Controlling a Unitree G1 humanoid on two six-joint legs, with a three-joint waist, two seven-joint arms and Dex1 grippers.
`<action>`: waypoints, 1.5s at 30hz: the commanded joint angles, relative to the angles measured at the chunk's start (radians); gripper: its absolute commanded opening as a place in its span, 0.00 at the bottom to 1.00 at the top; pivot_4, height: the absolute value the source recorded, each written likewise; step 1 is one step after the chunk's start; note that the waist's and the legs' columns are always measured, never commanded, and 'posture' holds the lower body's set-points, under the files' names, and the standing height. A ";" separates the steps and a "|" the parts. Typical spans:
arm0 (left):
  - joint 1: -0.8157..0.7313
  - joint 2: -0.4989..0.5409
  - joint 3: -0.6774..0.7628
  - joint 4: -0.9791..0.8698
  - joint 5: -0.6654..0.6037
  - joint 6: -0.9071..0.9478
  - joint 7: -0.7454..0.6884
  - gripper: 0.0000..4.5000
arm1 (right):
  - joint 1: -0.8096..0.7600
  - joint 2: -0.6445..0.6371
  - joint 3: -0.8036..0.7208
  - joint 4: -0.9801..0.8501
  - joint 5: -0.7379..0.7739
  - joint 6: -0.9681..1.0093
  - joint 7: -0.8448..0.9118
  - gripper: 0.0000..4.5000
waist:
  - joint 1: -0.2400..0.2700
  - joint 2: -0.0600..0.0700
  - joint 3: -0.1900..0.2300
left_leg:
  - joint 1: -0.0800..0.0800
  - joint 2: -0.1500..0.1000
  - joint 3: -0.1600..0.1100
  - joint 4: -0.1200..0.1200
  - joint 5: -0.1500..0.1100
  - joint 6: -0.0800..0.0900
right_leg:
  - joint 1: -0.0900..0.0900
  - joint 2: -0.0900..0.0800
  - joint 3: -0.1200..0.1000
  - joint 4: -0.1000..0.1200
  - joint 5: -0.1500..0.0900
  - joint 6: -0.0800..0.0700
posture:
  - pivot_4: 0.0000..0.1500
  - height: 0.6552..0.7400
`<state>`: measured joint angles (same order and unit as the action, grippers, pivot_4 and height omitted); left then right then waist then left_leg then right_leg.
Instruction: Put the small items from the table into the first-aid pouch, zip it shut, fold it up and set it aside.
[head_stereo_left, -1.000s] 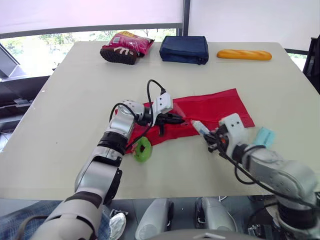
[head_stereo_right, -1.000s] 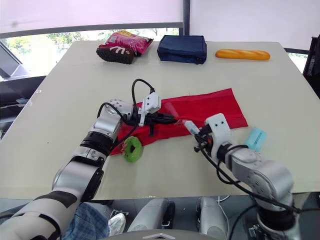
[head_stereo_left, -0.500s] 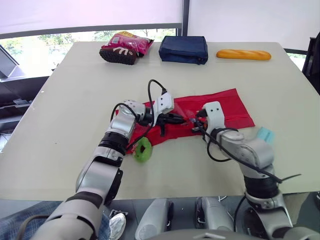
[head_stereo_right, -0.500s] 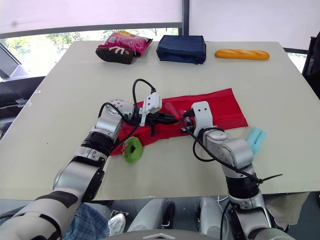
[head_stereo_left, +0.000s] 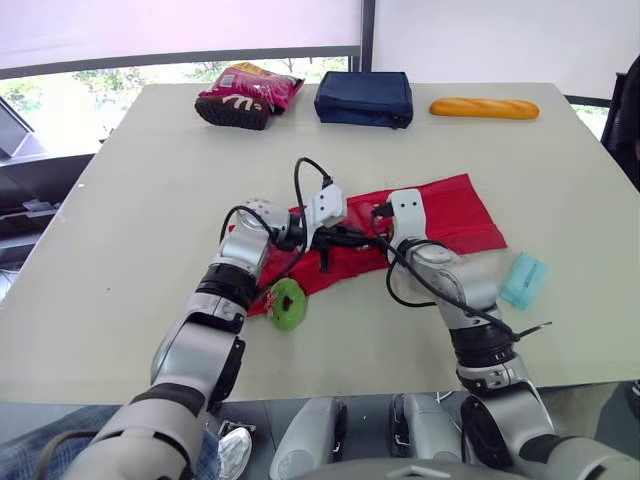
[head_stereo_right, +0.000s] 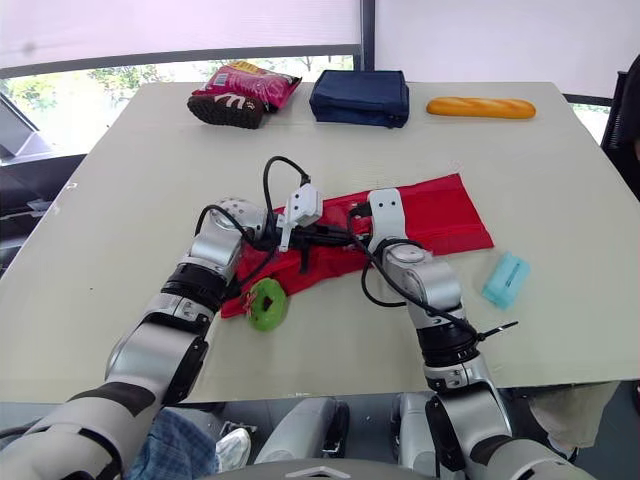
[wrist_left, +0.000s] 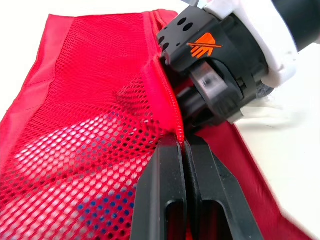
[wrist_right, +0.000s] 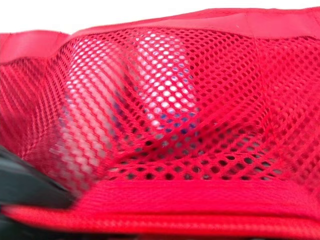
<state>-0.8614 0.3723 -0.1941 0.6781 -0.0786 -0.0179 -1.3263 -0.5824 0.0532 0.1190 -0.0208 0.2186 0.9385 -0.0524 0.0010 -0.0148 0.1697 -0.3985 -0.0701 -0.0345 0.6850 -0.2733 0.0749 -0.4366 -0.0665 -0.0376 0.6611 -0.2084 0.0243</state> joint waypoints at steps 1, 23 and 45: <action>-0.027 -0.017 -0.006 0.020 0.008 -0.027 0.013 0.00 | 0.019 0.005 0.028 -0.150 0.025 0.053 0.043 0.83 | -0.001 0.000 0.000 | 0.000 0.000 0.000 0.000 0.000 0.000 | 0.000 0.000 0.000 0.000 0.000 0.000 | 1.00 0.99; -0.079 -0.054 -0.005 0.118 -0.003 -0.062 0.046 0.00 | 0.112 -0.096 0.081 -0.349 0.025 0.175 0.183 0.38 | -0.017 0.000 0.000 | -0.001 0.001 0.001 -0.002 0.000 0.000 | -0.004 0.003 0.003 0.001 0.000 0.000 | 1.00 0.99; -0.068 -0.036 0.003 0.105 0.006 -0.050 0.045 0.00 | 0.243 -0.396 -0.023 -0.724 0.153 0.119 0.430 0.38 | -0.010 0.000 0.000 | -0.002 0.000 0.002 -0.001 0.000 0.000 | -0.004 0.001 0.004 0.000 0.000 0.000 | 1.00 0.99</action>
<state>-0.9196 0.3271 -0.2051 0.8051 -0.0683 -0.0677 -1.2827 -0.3675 -0.3106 0.1491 -0.6589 0.3487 1.1354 0.3284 -0.0092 -0.0150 0.1699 -0.4008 -0.0702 -0.0329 0.6840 -0.2734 0.0751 -0.4401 -0.0653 -0.0340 0.6611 -0.2084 0.0246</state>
